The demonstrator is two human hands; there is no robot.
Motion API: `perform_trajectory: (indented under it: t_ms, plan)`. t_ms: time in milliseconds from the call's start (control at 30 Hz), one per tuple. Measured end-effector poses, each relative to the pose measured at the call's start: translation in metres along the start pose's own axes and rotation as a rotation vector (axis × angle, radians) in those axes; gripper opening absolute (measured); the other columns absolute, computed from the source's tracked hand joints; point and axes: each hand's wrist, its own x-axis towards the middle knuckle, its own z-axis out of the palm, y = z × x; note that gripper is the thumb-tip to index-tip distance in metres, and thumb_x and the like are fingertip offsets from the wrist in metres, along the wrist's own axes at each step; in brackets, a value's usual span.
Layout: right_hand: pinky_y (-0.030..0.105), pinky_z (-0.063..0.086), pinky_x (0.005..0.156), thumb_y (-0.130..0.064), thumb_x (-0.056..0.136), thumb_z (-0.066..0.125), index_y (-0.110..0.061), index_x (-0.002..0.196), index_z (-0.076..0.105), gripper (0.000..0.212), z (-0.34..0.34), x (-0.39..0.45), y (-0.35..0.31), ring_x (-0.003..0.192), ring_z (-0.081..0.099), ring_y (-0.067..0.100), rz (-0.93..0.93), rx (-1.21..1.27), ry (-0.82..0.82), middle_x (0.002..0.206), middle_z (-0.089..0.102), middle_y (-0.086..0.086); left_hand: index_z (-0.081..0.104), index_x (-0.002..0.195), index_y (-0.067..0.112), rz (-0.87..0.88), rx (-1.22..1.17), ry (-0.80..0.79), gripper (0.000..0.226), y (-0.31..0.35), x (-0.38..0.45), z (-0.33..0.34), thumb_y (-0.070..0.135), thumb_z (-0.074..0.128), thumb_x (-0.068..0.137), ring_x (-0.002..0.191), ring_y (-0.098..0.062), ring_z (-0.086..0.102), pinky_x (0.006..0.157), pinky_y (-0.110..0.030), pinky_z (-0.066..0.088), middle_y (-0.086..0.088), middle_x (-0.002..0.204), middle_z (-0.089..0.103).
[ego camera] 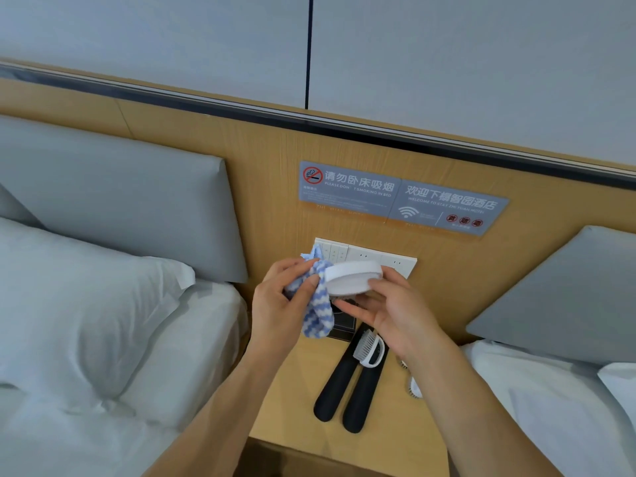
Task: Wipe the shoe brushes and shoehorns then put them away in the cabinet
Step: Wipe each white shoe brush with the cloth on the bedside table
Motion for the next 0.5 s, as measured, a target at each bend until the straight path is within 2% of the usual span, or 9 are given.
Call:
perform_trajectory:
  t_ms: [100,200,267,333,400,433,500]
  plan:
    - [0.044,0.061,0.077,0.006,0.098,0.049,-0.018,0.124,0.066,0.039,0.001,-0.005,-0.005,0.107,0.070,0.034,-0.055,-0.158,-0.110,0.128,0.062,0.016,0.073,0.104,0.024,-0.060,-0.026,0.034,0.015,0.000,0.008,-0.002,0.019,0.066,0.092,0.101,-0.001,0.064,0.083,-0.017,0.052,0.010,0.112,0.068]
    - [0.040,0.061,0.081,0.003,0.095,0.059,-0.023,0.118,0.071,0.037,0.000,-0.010,-0.006,0.116,0.064,0.033,-0.083,-0.296,-0.159,0.130,0.061,0.016,0.074,0.106,0.021,-0.107,-0.051,0.077,0.017,0.002,0.017,-0.005,0.020,0.063,0.093,0.101,-0.007,0.066,0.087,-0.031,0.055,0.009,0.110,0.070]
    - [0.038,0.060,0.083,-0.002,0.093,0.063,-0.020,0.119,0.072,0.033,-0.003,-0.012,-0.006,0.118,0.063,0.034,-0.057,-0.292,-0.220,0.130,0.063,0.017,0.074,0.106,0.020,-0.113,-0.043,0.086,0.017,0.003,0.021,-0.008,0.020,0.062,0.094,0.100,-0.009,0.066,0.087,-0.035,0.056,0.007,0.108,0.070]
    - [0.040,0.059,0.086,-0.016,0.093,0.064,-0.014,0.121,0.072,0.029,-0.003,-0.014,-0.006,0.118,0.065,0.035,0.001,-0.197,-0.288,0.129,0.066,0.017,0.074,0.107,0.020,-0.114,-0.035,0.093,0.017,0.004,0.023,-0.010,0.020,0.062,0.094,0.099,-0.009,0.066,0.087,-0.035,0.056,0.007,0.108,0.070]
    - [0.042,0.059,0.086,-0.031,0.095,0.060,-0.008,0.117,0.073,0.035,-0.003,-0.014,-0.005,0.116,0.066,0.036,0.051,-0.090,-0.271,0.124,0.068,0.019,0.074,0.106,0.022,-0.098,-0.011,0.090,0.017,0.004,0.024,-0.010,0.021,0.061,0.095,0.099,-0.007,0.066,0.086,-0.032,0.056,0.007,0.108,0.070]
    - [0.043,0.060,0.084,-0.032,0.096,0.058,-0.006,0.115,0.074,0.036,-0.004,-0.013,-0.005,0.114,0.067,0.037,0.060,-0.082,-0.247,0.122,0.069,0.020,0.075,0.105,0.022,-0.086,0.001,0.084,0.017,0.004,0.025,-0.010,0.020,0.061,0.095,0.099,-0.006,0.066,0.086,-0.030,0.055,0.008,0.108,0.070]
    - [0.043,0.061,0.080,-0.022,0.099,0.058,-0.005,0.113,0.074,0.027,-0.004,-0.010,-0.005,0.109,0.069,0.037,0.074,-0.155,-0.220,0.118,0.071,0.020,0.075,0.103,0.020,-0.064,0.026,0.064,0.016,0.005,0.026,-0.007,0.018,0.062,0.094,0.098,-0.004,0.065,0.087,-0.028,0.055,0.007,0.108,0.070]
